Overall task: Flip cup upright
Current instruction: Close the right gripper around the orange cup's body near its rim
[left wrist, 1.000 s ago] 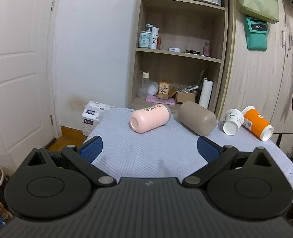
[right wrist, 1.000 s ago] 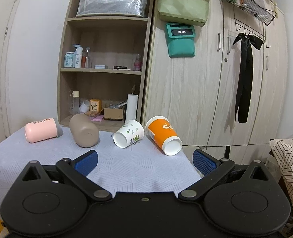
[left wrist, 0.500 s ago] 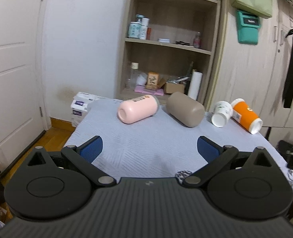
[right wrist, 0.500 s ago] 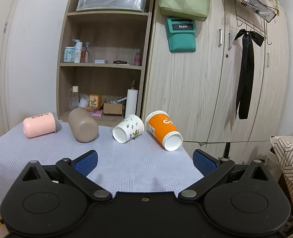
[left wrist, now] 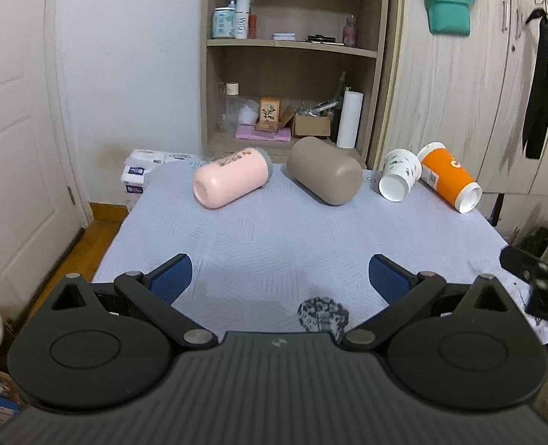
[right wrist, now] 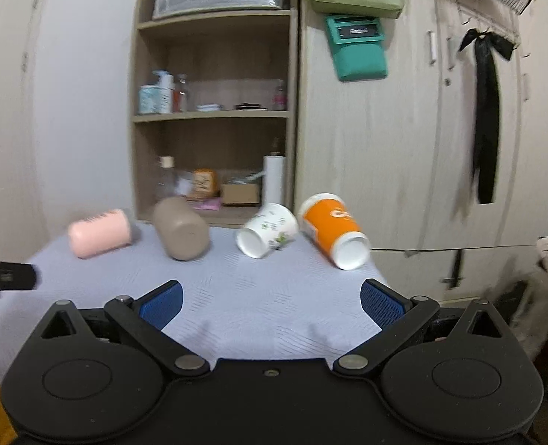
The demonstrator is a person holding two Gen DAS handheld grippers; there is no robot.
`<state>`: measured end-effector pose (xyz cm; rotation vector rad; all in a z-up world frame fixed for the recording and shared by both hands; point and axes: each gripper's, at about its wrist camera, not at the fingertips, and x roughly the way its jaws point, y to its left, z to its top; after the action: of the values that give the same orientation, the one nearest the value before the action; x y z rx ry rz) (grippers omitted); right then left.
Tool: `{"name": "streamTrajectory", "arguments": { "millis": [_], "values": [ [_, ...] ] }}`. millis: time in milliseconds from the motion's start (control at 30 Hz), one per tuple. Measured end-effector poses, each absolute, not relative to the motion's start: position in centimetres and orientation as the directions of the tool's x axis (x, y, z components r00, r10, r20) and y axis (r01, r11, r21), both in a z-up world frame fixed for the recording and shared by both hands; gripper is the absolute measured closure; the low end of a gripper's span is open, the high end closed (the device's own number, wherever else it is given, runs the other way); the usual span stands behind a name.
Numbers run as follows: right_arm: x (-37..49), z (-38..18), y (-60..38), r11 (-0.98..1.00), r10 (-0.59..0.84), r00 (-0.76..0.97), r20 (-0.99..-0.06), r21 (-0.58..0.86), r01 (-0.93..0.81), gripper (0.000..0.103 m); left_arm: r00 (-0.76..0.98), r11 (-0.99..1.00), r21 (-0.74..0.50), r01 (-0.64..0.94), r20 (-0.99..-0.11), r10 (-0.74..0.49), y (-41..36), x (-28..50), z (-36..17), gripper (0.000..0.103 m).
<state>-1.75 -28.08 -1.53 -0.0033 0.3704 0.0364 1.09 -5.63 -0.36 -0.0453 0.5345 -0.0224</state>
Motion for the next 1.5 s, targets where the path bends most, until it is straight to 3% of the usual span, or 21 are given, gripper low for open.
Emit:
{"name": "streamTrajectory", "arguments": {
  "millis": [167,433,633,833,1333,1500],
  "values": [
    [-1.1,-0.2,-30.3,0.990,0.108,0.927,-0.359,-0.049,-0.134,0.000,0.851,0.997,-0.054,0.057,-0.520,-0.077,-8.1,3.6,1.7,0.000],
    [0.8,0.4,-33.4,0.977,0.142,0.930,-0.339,-0.103,-0.187,0.000,0.729,0.923,-0.172,0.345,-0.570,-0.379,-15.4,8.1,3.1,0.000],
    [5.1,-1.0,-36.1,0.963,0.146,0.920,-0.363,-0.162,-0.217,0.000,0.624,0.861,-0.180,0.476,-0.620,-0.475,-22.4,12.8,2.3,0.000],
    [11.1,-3.7,-37.6,0.946,0.119,0.904,-0.410,-0.229,-0.228,0.001,0.663,0.895,-0.110,0.433,-0.633,-0.399,-26.4,17.4,1.3,0.002],
    [20.4,-6.4,-41.3,0.956,0.205,0.836,-0.509,-0.078,-0.282,0.002,0.638,0.901,-0.216,0.376,-0.644,-0.421,-28.3,26.2,-2.2,0.008],
    [21.5,-6.8,-41.7,0.961,0.203,0.859,-0.470,-0.072,-0.267,0.002,0.626,0.901,-0.230,0.368,-0.655,-0.423,-28.8,27.5,-2.4,0.008]
  ]
}}
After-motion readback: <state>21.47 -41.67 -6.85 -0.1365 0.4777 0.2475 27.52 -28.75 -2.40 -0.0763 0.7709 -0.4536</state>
